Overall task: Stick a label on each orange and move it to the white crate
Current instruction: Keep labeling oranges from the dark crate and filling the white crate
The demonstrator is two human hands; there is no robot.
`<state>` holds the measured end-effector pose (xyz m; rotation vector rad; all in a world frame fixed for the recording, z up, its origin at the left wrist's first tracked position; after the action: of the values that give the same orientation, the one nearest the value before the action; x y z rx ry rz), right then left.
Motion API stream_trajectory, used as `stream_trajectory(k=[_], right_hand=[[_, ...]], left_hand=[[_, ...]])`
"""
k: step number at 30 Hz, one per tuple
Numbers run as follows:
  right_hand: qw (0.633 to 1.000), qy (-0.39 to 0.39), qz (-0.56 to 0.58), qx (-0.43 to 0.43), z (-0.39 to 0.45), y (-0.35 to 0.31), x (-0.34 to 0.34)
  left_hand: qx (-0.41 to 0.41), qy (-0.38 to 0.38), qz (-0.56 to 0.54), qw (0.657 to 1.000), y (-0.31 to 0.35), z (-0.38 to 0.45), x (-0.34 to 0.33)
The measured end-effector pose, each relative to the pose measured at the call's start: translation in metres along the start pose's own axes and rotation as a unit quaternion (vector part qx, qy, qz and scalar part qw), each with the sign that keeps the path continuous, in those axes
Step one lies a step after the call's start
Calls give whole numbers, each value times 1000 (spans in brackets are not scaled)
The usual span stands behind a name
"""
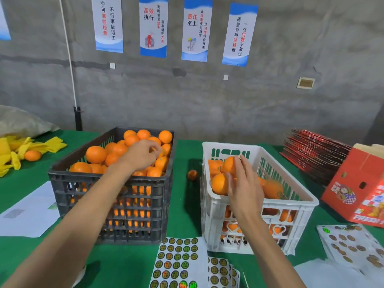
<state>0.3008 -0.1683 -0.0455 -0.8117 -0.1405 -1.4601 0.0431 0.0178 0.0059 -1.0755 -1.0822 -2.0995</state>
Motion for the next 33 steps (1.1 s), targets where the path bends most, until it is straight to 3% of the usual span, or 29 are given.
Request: stream_trajectory(k=[2, 4, 6, 8, 13, 17, 19, 23, 25, 28, 33], right_hand=[[1000, -4, -15, -22, 1, 10, -2], [999, -19, -16, -39, 1, 18, -6], [999, -20, 2, -39, -1, 19, -6], [999, -10, 27, -21, -3, 17, -5], [997, 21, 75, 30, -15, 6, -2], [992, 37, 111, 46, -28, 5, -5], [989, 42, 133, 50, -37, 5, -7], [983, 49, 147, 104, -54, -2, -15], [977, 56, 160, 129, -62, -8, -17], [969, 46, 192, 146, -70, -20, -21], [964, 11, 216, 152, -85, -30, -31]], left_hand=[[53, -226, 66, 971, -17, 4, -28], [81, -399, 85, 909, -21, -5, -53], [86, -483, 94, 866, -22, -8, -70], [91, -508, 161, 841, -27, -3, -79], [173, -411, 299, 844, -40, 16, -85], [94, -413, 260, 868, -34, 18, -90], [68, -366, 238, 897, -30, 21, -86], [42, -158, 120, 979, -24, 24, -59], [23, -35, 75, 996, -18, 17, -40], [5, 94, 33, 995, -5, -7, -23], [-50, 226, -20, 973, 19, -50, -11]])
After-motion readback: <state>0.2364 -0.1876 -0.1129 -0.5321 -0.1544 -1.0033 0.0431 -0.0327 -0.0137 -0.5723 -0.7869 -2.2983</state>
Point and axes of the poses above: each hand's wrist, its own z-axis towards the middle knuckle, its own x-axis out of the back of the hand, y = z × x, the point moved 6 cm from there along z, towards the middle knuckle, and after that the axes turned 8 degrees about z, right-handed, at the moved point
